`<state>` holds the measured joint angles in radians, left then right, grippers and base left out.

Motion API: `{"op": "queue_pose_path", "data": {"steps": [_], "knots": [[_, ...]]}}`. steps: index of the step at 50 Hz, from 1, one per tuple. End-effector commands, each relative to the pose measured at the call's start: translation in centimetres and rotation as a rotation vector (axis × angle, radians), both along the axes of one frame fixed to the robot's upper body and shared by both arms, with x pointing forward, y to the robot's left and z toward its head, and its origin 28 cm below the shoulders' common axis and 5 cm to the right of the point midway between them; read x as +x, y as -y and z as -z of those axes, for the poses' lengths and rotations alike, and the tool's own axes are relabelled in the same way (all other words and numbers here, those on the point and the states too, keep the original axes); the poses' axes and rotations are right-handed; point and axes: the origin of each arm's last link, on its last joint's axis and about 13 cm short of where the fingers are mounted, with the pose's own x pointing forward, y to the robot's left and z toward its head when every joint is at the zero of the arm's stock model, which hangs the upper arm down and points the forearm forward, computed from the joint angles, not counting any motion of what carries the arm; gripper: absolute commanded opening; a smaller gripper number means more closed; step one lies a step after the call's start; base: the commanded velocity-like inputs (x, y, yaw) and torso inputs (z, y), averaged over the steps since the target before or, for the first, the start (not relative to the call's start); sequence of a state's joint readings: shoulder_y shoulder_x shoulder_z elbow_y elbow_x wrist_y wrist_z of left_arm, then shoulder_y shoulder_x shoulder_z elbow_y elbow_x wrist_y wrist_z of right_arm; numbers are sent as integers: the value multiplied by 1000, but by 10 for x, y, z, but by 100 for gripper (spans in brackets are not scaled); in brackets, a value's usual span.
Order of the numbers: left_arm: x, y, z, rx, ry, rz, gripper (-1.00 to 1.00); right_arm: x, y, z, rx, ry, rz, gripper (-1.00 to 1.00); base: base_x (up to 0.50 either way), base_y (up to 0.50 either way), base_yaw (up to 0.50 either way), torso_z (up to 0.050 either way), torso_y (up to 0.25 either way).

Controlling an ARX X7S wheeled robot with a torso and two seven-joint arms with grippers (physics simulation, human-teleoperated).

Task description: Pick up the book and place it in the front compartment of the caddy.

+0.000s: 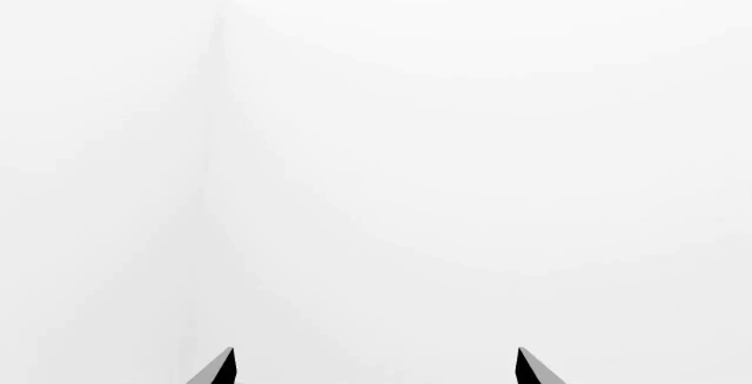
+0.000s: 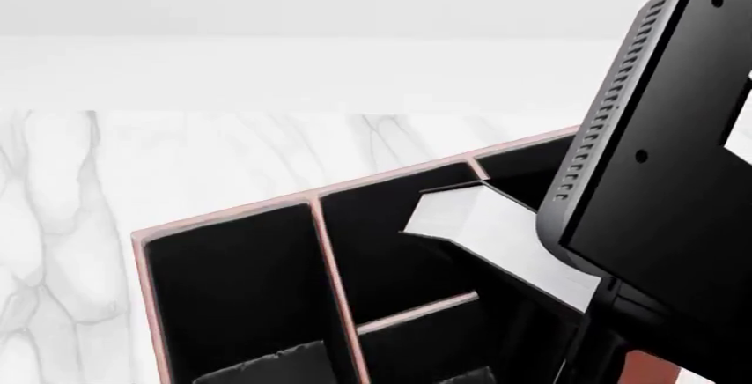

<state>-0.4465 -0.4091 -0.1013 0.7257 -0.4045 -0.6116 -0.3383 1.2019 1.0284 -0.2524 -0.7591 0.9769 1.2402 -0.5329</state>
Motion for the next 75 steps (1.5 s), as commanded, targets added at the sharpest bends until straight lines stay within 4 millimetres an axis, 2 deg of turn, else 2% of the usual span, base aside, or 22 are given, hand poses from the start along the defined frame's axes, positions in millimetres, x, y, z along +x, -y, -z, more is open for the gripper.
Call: {"op": "queue_pose_path", "data": {"steps": [1,12,15,16,23,32,41,48,63,75], "knots": [[-1,-2,0,-5,18,-5,100,0,1,-9,22,105,18,-100,0,0,0,0,0],[-1,-2,0,-5,18,-5,100,0,1,-9,22,105,18,-100,0,0,0,0,1],[-1,-3,-1,-5,20,-7,100,8,0,-25,-12,124,-14,-100,0,0,0,0,4],[-1,-3,-2,-6,22,-8,100,17,-1,-37,-66,112,-46,-100,0,0,0,0,0],[-1,-4,-3,-4,23,-10,100,48,-6,-75,-223,79,-173,-100,0,0,0,0,0],[0,-2,-2,-1,20,-7,100,75,-9,-98,-373,25,-239,-100,0,0,0,0,1],[-1,-3,-3,2,21,-12,100,98,-13,-110,-463,-25,-335,-100,0,0,0,0,1],[-1,-2,-2,5,19,-11,100,124,-21,-126,-562,-39,-389,-100,0,0,0,0,1],[0,-1,-3,11,19,-11,100,159,-40,-138,-641,-34,-524,-100,0,0,0,0,1],[0,-2,-4,11,21,-14,100,177,-51,-134,-584,-91,-673,-100,0,0,0,2,1]]}}
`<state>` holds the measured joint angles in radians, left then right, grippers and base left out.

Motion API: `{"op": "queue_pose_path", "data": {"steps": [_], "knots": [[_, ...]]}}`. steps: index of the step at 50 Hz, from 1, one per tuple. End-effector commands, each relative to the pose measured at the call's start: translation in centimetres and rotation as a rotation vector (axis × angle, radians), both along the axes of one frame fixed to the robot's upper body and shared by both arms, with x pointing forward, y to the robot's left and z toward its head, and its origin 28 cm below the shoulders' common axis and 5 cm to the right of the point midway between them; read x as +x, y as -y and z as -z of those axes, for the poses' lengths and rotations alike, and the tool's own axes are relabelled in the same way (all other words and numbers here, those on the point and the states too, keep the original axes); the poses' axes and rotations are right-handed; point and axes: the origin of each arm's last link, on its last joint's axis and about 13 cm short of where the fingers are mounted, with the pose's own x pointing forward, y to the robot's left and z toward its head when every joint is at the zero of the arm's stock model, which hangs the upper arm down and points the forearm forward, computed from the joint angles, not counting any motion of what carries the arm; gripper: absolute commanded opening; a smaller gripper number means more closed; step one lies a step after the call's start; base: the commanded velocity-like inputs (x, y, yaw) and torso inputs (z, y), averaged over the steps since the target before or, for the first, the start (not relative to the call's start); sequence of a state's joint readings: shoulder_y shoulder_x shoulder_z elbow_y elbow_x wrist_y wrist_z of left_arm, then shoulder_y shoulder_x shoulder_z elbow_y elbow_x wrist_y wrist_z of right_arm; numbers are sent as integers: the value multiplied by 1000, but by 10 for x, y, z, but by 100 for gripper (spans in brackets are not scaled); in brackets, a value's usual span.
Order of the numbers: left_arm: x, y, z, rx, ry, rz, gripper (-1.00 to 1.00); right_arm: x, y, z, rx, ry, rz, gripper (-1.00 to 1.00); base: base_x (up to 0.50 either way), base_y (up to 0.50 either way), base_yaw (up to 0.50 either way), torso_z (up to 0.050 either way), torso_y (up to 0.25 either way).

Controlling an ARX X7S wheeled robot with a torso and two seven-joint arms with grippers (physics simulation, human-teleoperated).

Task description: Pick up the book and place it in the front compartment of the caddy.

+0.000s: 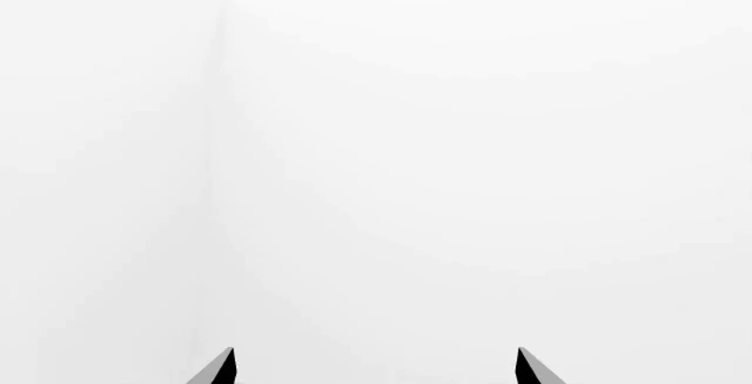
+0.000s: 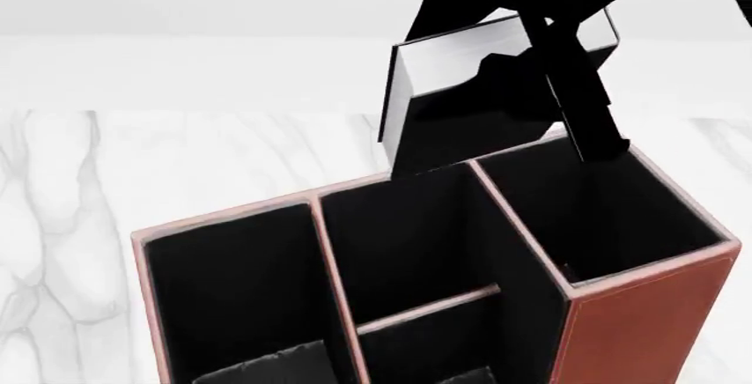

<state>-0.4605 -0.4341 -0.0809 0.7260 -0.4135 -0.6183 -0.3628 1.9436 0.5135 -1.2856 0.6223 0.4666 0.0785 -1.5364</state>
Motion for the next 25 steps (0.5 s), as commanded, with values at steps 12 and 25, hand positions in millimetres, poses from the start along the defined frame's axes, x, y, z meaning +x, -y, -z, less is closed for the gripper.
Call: {"op": "queue_pose_path", "data": {"steps": [12,25], "knots": [[0,-2,-1,-3,20,-7,100,24,-22,-4,30,-23,-133,-100,0,0,0,0,2],[-1,-3,0,-7,17,-11,100,36,-25,17,68,-106,-124,-100,0,0,0,0,1]]}}
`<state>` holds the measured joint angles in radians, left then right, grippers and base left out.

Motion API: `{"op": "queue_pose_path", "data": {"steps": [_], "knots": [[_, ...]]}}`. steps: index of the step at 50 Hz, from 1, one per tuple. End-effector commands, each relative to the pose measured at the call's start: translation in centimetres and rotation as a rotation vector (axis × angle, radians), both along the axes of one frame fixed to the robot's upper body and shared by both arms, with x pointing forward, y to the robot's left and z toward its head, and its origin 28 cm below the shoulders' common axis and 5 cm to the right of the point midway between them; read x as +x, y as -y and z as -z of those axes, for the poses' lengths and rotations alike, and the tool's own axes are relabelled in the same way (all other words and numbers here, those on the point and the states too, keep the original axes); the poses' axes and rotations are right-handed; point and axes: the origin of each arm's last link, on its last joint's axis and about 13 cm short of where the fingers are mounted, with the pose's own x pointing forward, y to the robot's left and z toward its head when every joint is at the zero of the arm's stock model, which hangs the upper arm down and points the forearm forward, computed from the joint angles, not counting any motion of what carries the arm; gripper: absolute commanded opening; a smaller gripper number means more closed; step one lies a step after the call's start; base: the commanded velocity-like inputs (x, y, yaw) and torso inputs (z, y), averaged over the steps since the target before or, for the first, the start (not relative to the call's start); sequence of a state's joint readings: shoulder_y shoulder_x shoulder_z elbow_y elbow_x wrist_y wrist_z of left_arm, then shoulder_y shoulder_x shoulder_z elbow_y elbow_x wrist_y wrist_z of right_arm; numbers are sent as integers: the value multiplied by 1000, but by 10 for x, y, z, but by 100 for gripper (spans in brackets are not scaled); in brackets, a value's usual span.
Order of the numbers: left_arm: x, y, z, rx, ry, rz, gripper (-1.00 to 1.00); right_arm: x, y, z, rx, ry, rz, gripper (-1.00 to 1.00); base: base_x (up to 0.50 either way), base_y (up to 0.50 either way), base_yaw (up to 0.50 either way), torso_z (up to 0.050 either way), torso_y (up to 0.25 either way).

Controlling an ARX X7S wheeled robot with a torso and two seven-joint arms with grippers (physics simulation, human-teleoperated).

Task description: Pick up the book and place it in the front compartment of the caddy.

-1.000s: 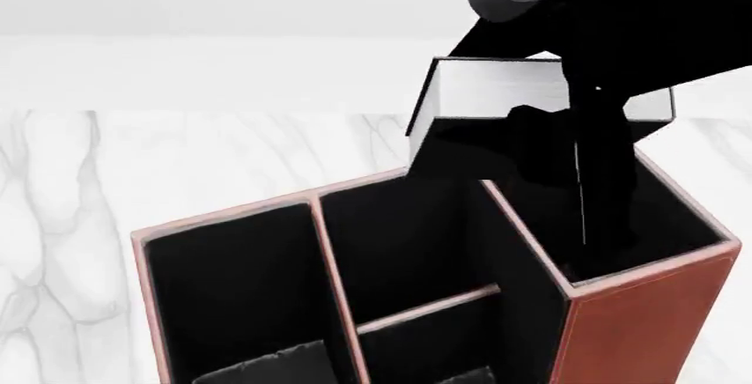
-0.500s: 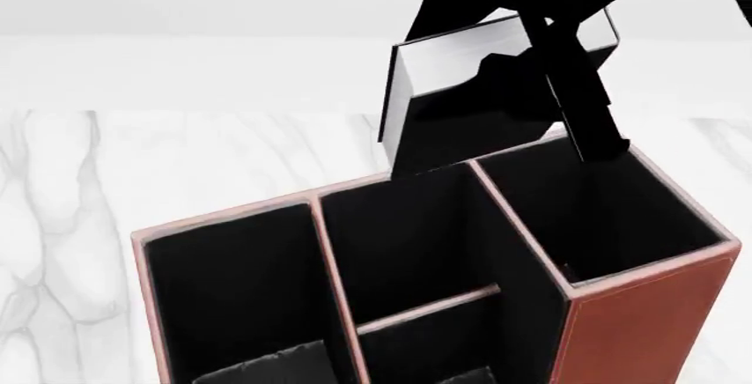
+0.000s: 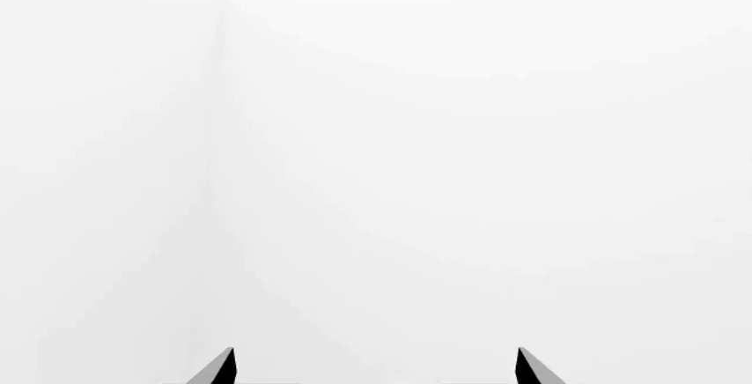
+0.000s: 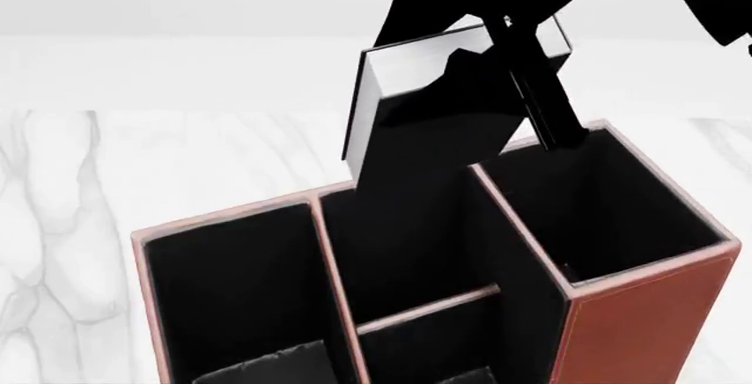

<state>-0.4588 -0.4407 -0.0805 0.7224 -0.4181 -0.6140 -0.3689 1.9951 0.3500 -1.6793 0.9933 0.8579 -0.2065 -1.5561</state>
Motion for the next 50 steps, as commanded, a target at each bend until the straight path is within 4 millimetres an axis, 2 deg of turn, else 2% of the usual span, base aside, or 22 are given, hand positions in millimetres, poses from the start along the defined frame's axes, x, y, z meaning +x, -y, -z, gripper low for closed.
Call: {"op": "queue_pose_path", "data": {"steps": [1,22,23,50], "knots": [[-1,-2,0,-9,18,-7,100,6,-14,5,29,-18,-48,-100,0,0,0,0,0],[-1,-4,0,-19,33,-14,100,21,-17,34,38,-93,-12,-100,0,0,0,0,1],[-1,-5,0,-24,36,-13,100,27,-22,48,45,-126,3,-100,0,0,0,0,0],[-1,-5,3,-29,33,-12,100,35,-23,68,31,-165,48,-100,0,0,0,0,1]]}}
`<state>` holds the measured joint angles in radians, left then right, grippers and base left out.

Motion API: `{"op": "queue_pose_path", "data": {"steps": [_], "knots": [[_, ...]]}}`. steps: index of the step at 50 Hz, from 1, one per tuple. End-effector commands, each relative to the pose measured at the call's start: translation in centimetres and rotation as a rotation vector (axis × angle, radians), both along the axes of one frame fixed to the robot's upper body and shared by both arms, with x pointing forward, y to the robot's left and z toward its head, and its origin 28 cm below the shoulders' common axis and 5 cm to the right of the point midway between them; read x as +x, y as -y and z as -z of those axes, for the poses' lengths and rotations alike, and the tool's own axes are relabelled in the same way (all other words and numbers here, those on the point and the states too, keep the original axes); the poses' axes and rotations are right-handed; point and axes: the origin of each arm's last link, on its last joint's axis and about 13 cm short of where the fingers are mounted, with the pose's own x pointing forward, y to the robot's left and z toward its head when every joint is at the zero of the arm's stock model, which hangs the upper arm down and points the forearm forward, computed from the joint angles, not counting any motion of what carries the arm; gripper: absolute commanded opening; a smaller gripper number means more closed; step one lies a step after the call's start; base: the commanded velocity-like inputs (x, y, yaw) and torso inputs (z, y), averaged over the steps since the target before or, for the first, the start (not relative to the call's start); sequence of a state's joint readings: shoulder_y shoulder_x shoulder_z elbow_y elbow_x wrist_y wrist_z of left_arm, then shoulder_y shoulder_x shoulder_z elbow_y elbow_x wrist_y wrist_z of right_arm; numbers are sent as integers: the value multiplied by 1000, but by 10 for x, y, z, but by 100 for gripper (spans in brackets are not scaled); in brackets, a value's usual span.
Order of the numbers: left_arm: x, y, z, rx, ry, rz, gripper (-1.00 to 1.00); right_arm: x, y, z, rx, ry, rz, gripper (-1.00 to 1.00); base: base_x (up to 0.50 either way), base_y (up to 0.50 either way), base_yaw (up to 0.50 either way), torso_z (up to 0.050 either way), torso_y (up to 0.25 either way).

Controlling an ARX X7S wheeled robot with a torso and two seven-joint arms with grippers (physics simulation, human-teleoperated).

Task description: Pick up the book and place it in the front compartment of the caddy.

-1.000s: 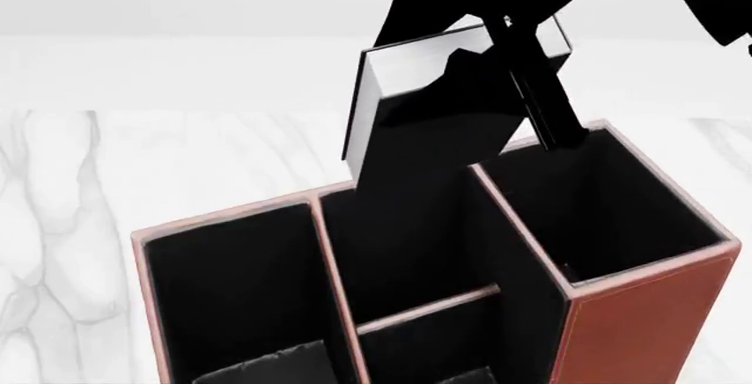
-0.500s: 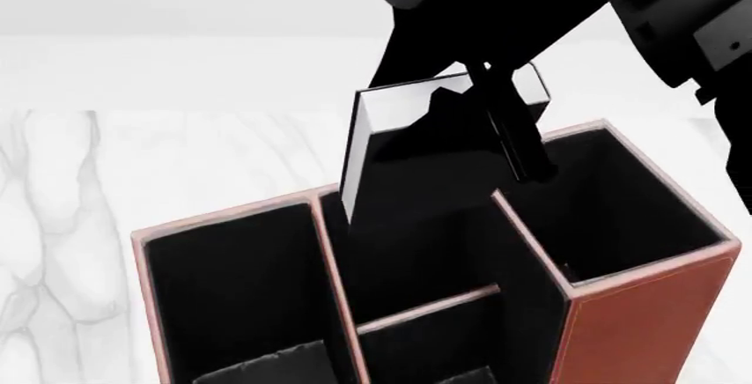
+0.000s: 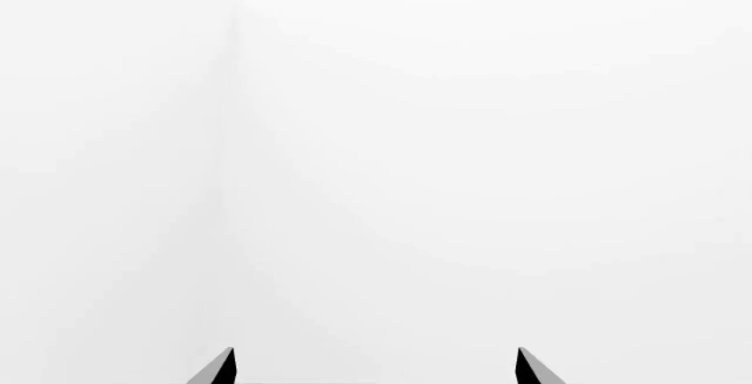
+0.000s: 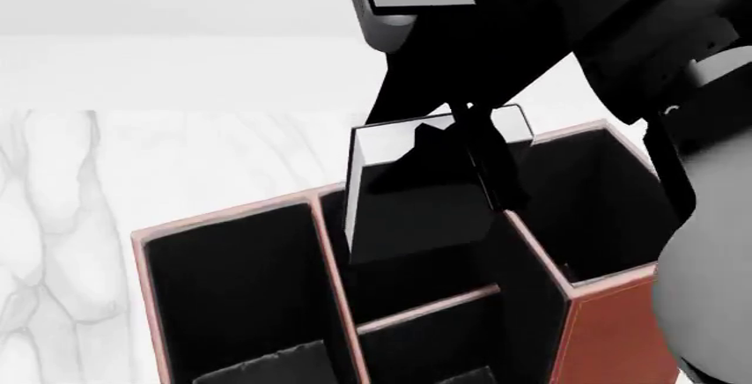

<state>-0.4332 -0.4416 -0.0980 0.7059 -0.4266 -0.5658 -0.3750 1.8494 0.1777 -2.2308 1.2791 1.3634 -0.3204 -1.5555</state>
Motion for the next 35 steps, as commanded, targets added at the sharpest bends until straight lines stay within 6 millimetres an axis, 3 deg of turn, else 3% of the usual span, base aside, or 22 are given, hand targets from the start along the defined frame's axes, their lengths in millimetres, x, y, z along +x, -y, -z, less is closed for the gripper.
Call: {"op": "queue_pose_path", "data": {"steps": [1,35], "knots": [[-1,-2,0,-6,21,-4,100,2,-13,0,41,17,-39,-100,0,0,0,0,0],[-1,-3,-2,-5,23,-4,100,6,-22,15,-17,26,-17,-100,0,0,0,0,1]]}}
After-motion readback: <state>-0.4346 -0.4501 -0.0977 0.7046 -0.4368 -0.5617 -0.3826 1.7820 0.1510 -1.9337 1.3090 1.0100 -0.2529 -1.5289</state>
